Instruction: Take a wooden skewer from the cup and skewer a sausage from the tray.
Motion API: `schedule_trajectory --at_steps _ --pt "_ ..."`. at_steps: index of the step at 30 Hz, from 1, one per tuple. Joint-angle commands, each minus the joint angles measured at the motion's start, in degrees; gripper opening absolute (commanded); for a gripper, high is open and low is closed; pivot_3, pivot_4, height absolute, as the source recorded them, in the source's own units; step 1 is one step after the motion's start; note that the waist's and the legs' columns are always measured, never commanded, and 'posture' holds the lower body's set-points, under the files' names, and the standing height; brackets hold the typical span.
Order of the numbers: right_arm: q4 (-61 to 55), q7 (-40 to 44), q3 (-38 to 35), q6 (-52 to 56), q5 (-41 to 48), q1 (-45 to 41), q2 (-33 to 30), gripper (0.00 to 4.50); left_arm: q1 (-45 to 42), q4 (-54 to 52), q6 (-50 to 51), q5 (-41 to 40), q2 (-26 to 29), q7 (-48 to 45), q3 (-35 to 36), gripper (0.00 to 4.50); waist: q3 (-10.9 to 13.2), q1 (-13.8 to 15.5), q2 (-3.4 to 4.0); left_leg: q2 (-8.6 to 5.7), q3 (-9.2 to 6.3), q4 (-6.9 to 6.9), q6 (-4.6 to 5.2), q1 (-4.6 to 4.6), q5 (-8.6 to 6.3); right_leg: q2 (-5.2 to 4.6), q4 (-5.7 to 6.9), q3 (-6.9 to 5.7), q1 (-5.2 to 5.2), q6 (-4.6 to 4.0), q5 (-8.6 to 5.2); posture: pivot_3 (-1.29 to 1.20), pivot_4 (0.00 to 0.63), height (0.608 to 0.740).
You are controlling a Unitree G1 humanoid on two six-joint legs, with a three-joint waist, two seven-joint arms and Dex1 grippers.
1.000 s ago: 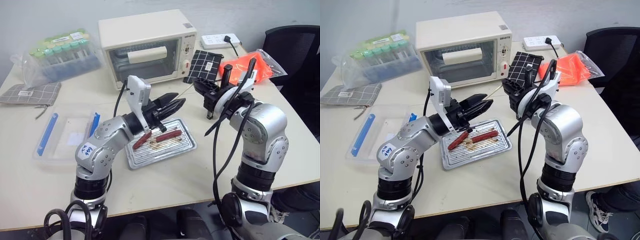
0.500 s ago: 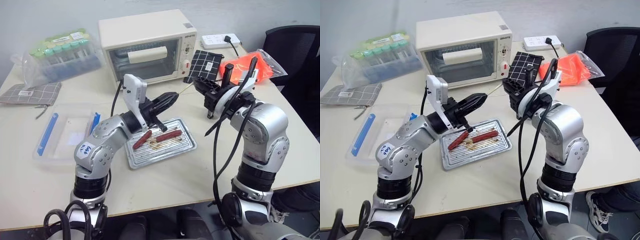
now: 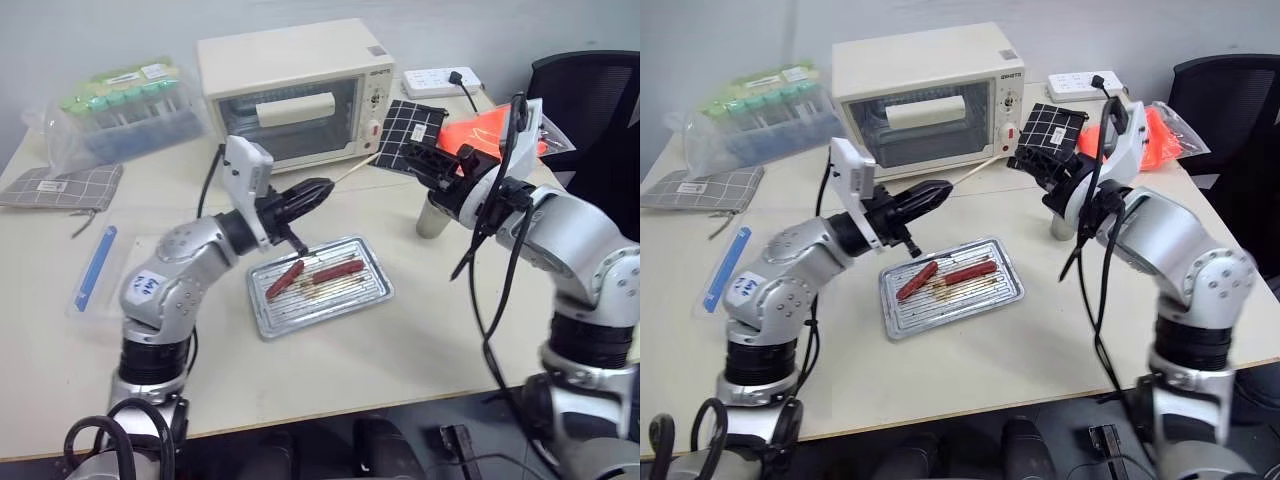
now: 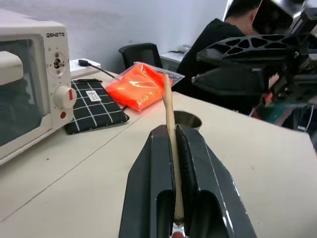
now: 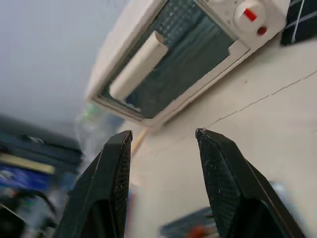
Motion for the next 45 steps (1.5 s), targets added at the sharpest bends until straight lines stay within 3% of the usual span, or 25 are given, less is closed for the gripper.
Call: schedule_trajectory --at_steps 1,2,4,6,7,10,16,25,34,37,43,45 --pt "-1.66 25.56 9.26 2.64 -20.23 -3.85 -9.36 2.14 1.55 -3.30 1.95 -3.50 8.77 -6.31 6.66 0.00 0.00 -0.17 0.00 0.06 -0.01 -0.02 0.01 0.01 0.00 0.10 -0.04 0.03 -0.01 0.00 0.00 0.00 0.150 0.740" --pt "-1.70 30.50 11.26 1.65 -24.38 -4.27 -10.79 2.14 1.95 -3.45 2.41 -4.08 10.33 -7.16 7.31 0.00 0.00 -0.19 -0.01 0.13 -0.02 -0.03 0.01 0.01 -0.01 0.19 -0.10 0.07 0.01 0.00 0.00 0.00 0.150 0.740" --pt "-2.36 48.97 21.94 -6.43 -40.34 -5.81 -15.38 2.50 7.52 -6.04 4.78 -6.35 19.20 -13.64 12.73 0.00 0.02 -0.28 -0.03 0.22 -0.08 -0.04 -0.02 0.01 -0.02 0.25 -0.26 0.07 0.02 0.00 0.01 0.00 0.150 0.740" --pt "-0.96 61.59 28.63 -12.64 -50.95 -6.91 -16.92 2.92 12.11 -7.89 5.85 -8.07 24.61 -17.61 16.24 0.00 0.02 -0.39 -0.03 0.26 -0.09 -0.15 -0.07 0.03 -0.08 0.36 -0.32 0.19 -0.07 0.01 0.01 0.00 0.150 0.740" --pt "0.62 65.86 30.79 -15.32 -54.78 -7.55 -16.44 3.17 14.35 -8.49 6.25 -8.77 26.43 -19.07 17.76 0.00 0.02 -0.32 -0.04 0.26 -0.11 -0.19 -0.09 0.04 -0.10 0.35 -0.36 0.20 -0.11 0.01 0.01 0.00 0.150 0.740" --pt "7.36 76.71 35.47 -21.31 -63.25 -10.38 -12.36 3.17 20.31 -10.45 6.50 -9.62 30.78 -23.38 21.32 0.00 0.08 0.22 -0.13 0.24 -0.16 -0.15 -0.13 0.02 -0.13 0.28 -0.57 0.17 -0.10 0.01 0.01 0.00 0.150 0.740" --pt "22.17 91.17 40.54 -33.02 -77.34 -14.48 -3.03 3.17 23.70 -13.79 7.33 -11.89 32.90 -23.72 24.10 0.00 0.11 1.56 -0.19 0.22 -0.29 0.11 -0.22 0.02 -0.18 0.23 -0.55 0.08 0.00 0.01 0.04 0.00 0.150 0.740" --pt "37.91 99.78 39.99 -43.91 -89.27 -15.52 5.44 3.17 27.07 -16.42 9.06 -13.91 33.75 -21.98 28.33 0.00 0.10 0.90 -0.19 0.24 -0.32 0.10 -0.26 0.02 -0.22 0.30 -0.49 0.06 -0.07 0.00 0.04 0.00 0.150 0.740" --pt "44.02 99.91 37.61 -46.60 -94.76 -14.56 11.04 3.17 27.08 -17.07 8.80 -14.61 33.40 -20.07 27.65 0.00 0.10 0.70 -0.19 0.25 -0.31 0.13 -0.29 0.02 -0.24 0.32 -0.45 0.05 -0.09 0.00 0.03 0.00 0.150 0.740" --pt "45.40 99.81 36.90 -47.13 -95.91 -14.27 11.94 2.60 26.75 -17.06 8.61 -14.83 33.29 -19.57 27.15 0.00 0.10 0.67 -0.19 0.25 -0.31 0.13 -0.29 0.02 -0.24 0.32 -0.44 0.05 -0.09 0.00 0.04 0.00 0.150 0.740" --pt "45.40 100.84 36.06 -47.92 -98.05 -12.69 12.10 1.03 25.18 -15.97 8.04 -14.76 33.54 -19.47 25.82 0.00 0.10 0.68 -0.19 0.24 -0.31 0.17 -0.29 0.02 -0.24 0.32 -0.42 0.05 -0.08 0.00 0.04 0.00 0.150 0.740" --pt "45.17 101.16 35.73 -48.02 -98.47 -12.39 12.11 1.03 24.62 -15.75 8.05 -14.69 33.51 -19.39 25.44 0.00 0.10 0.63 -0.19 0.25 -0.31 0.17 -0.29 0.02 -0.24 0.32 -0.41 0.04 -0.08 0.00 0.04 0.00 0.150 0.740"
